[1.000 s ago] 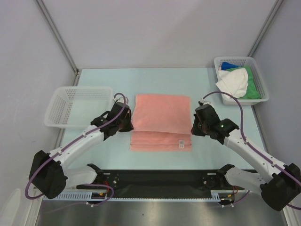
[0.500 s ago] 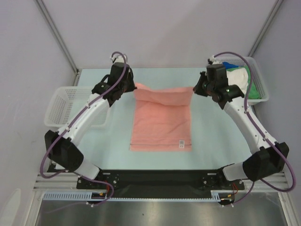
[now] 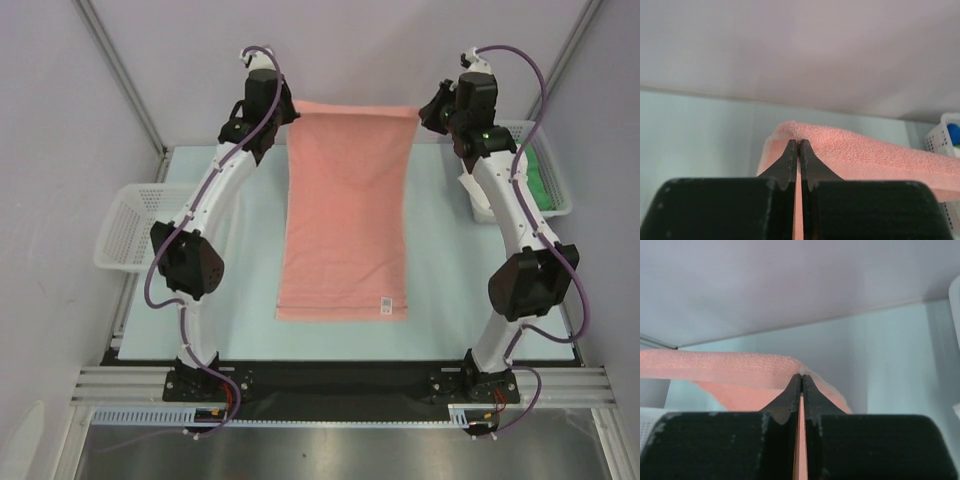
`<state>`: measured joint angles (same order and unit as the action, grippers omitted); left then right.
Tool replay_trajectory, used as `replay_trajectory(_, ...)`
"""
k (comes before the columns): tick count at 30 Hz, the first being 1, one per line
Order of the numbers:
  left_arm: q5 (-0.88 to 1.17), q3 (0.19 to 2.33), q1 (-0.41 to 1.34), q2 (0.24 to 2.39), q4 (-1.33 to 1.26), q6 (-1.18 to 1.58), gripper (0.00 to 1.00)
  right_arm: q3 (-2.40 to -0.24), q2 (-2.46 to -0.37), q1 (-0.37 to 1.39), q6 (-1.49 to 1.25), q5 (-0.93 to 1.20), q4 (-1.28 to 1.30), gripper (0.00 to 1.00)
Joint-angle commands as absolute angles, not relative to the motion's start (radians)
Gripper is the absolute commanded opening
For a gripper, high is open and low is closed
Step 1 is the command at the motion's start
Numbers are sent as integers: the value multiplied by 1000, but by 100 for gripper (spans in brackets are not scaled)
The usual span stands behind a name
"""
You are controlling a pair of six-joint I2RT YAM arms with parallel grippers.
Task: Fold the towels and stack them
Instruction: Fold the towel
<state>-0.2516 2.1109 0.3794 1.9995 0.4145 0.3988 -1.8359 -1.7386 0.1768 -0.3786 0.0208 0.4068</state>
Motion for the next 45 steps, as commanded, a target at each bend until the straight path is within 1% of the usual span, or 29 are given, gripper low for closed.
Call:
replay_trajectory(1,-287,2239,362,2060,333,339,0,-1972,-1824,163,-348,9,307,0)
replay_trajectory(3,-298,2256,351,2077,275,330,0,-2029,-1894,160,-348,8,296,0)
replay_trajectory(6,-305,2296,327,2117,230,328,1,-2173,-2007,160,-336,8,322,0)
replay_trajectory(7,-307,2309,322,2128,224,333,0,-2262,-2035,160,-331,8,336,0)
replay_trajectory(9,-293,2344,307,2158,209,334,0,-2340,-2106,153,-330,9,377,0)
replay_trajectory(11,-290,2364,304,2181,186,330,0,-2387,-2129,150,-330,12,382,0)
replay_trajectory(19,-276,2399,298,2220,179,324,1,-2349,-2125,137,-336,26,377,0)
replay_trajectory(22,-276,2338,298,2169,199,347,0,-2261,-2082,137,-354,35,382,0)
replay_trajectory(27,-279,2080,299,2019,196,385,1,-2117,-1956,138,-386,61,451,0)
replay_trajectory(29,-278,1961,299,1938,209,411,0,-2024,-1916,137,-402,83,483,0)
replay_trajectory(30,-273,1915,301,1909,204,429,1,-1975,-1864,137,-413,90,483,0)
replay_trajectory(31,-272,1869,302,1881,198,434,0,-1882,-1836,137,-419,98,466,0)
replay_trajectory(32,-276,1779,308,1817,187,442,0,-1826,-1800,138,-425,100,457,0)
replay_trajectory(34,-275,1694,316,1754,170,451,0,-1743,-1708,138,-443,104,443,0)
replay_trajectory(35,-276,1628,322,1706,173,456,0,-1664,-1680,138,-448,106,437,0)
replay_trajectory(40,-276,1451,356,1573,192,489,0,-1497,-1521,138,-465,120,465,0)
replay_trajectory(45,-261,1281,385,1456,230,514,0,-1342,-1416,149,-463,147,502,0)
